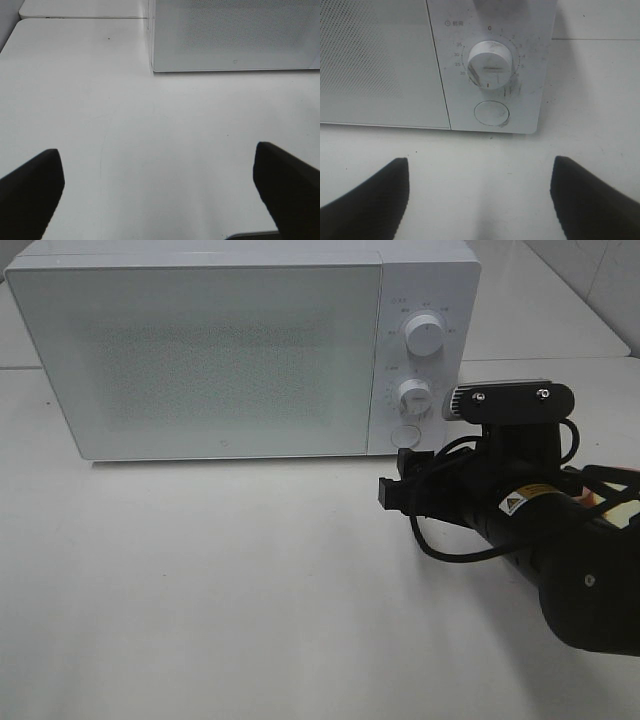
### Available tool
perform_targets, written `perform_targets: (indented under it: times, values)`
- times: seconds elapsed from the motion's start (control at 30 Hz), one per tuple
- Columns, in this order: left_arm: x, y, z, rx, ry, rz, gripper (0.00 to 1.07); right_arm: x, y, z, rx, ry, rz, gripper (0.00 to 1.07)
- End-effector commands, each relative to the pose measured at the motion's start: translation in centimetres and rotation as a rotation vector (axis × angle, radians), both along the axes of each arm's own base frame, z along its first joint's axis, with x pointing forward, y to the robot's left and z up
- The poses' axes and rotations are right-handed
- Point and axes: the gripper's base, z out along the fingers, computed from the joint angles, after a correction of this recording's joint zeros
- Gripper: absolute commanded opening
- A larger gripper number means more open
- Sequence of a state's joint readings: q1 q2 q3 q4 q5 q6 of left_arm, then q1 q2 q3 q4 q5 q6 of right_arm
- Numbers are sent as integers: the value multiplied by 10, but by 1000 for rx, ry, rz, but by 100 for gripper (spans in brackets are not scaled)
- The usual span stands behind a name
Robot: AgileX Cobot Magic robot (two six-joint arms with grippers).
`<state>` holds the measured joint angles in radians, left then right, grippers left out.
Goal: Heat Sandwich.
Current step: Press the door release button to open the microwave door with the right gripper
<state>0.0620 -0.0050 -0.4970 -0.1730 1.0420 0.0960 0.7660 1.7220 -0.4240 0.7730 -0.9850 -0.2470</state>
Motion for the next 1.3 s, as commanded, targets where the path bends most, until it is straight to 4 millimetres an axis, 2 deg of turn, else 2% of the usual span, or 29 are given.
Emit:
perform_targets:
  times: [0.03, 0.17, 0.23, 0.27, 0.33, 0.4, 0.5, 0.53, 0.67, 0.7, 0.8, 0.9, 0.97, 1.03, 1.07, 1.13, 1.2, 1.3]
  values:
    - [-3, -1, 0, -5, -30, 2, 97, 1, 2, 0, 54, 8, -19, 75]
    - [-3, -1, 0, -5, -30, 2, 97, 1, 2, 0, 246, 35, -103, 75]
    - [-3, -1, 0, -5, -30, 2, 97, 1, 2, 0, 286, 41, -121, 75]
    - [-3, -1, 0, -5, -30, 2, 97, 1, 2, 0, 398, 56, -170, 75]
    - [-3, -1, 0, -5, -30, 2, 97, 1, 2, 0, 516, 73, -222, 75]
    - [-3, -1, 0, -5, -30, 2, 97, 1, 2, 0, 563, 80, -243, 75]
    - [-3, -1, 0, -5, -30, 2, 97, 1, 3, 0, 781, 111, -335, 70]
    - [-3, -1, 0, -5, -30, 2, 97, 1, 3, 0, 781, 111, -335, 70]
    - [-3, -1, 0, -5, -30, 2, 97, 1, 3, 0, 1013, 143, -437, 62]
    - [-3, -1, 0, -5, -30, 2, 97, 1, 3, 0, 1013, 143, -437, 62]
    - [-3, -1, 0, -5, -30, 2, 97, 1, 3, 0, 1193, 169, -516, 51]
    - [-3, -1, 0, -5, -30, 2, 97, 1, 3, 0, 1275, 180, -552, 44]
    - [-3, -1, 0, -5, -30, 2, 97, 1, 2, 0, 1362, 191, -592, 31]
    - [-3, -1, 0, -5, -30, 2, 97, 1, 2, 0, 1373, 192, -598, 20]
    - [-3, -1, 0, -5, -30, 2, 97, 1, 2, 0, 1373, 192, -598, 20]
    - [-3, -1, 0, -5, -30, 2, 97, 1, 2, 0, 1373, 193, -597, 7]
    - [-3, -1, 0, -5, -30, 2, 97, 1, 2, 0, 1371, 195, -591, 0]
    - [-3, -1, 0, -5, -30, 2, 97, 1, 4, 1, 1364, 203, -568, 0]
